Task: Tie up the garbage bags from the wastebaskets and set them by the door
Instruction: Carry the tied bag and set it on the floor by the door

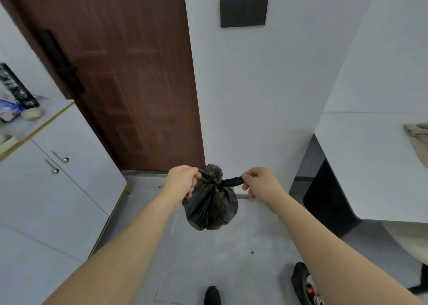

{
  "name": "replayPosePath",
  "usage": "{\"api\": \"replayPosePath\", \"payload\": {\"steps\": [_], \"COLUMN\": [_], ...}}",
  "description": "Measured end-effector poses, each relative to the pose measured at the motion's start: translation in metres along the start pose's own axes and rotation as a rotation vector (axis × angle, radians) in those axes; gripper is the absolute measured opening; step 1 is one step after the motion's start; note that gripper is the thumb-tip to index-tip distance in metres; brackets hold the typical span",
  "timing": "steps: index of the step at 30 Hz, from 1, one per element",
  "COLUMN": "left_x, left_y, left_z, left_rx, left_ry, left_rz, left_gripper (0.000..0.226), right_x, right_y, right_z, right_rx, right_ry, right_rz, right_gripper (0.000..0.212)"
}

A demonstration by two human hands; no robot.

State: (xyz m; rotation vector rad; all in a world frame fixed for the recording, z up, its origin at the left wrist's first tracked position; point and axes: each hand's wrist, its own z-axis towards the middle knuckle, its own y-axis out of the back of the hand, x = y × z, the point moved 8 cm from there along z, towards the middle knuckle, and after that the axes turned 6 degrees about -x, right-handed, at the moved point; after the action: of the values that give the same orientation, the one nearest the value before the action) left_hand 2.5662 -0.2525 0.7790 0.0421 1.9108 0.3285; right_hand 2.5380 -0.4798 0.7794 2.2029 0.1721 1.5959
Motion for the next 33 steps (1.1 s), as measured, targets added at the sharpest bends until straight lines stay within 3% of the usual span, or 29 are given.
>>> {"api": "replayPosePath", "payload": {"steps": [11, 15, 24, 33], "left_x": [0.085, 0.164, 0.414, 0.569], "left_y": [-0.091, -0.142, -0.248, -0.316], "left_z": [0.282, 0.372, 0.556, 0.637], "left_rx": [0.053, 0.050, 0.013, 0.022], "left_ry": [0.212, 0.221, 0.210, 0.239], "left_rz": [0.100, 0.182, 0.277, 0.324], "left_gripper": [0.027, 0.028, 0.030, 0.028], "right_x": [-0.081, -0.169, -0.422, -0.565], "right_y": [-0.087, -0.138, -0.262, -0.331], "right_z": [0.266, 0.368, 0.538, 0.617], "right_rx": [0.019, 0.057, 0.059, 0.050], "right_ry": [-0.259, -0.254, -0.204, -0.215], "right_rz": [0.063, -0.020, -0.136, -0.170], "right_gripper": [0.021, 0.021, 0.017, 0.017]}}
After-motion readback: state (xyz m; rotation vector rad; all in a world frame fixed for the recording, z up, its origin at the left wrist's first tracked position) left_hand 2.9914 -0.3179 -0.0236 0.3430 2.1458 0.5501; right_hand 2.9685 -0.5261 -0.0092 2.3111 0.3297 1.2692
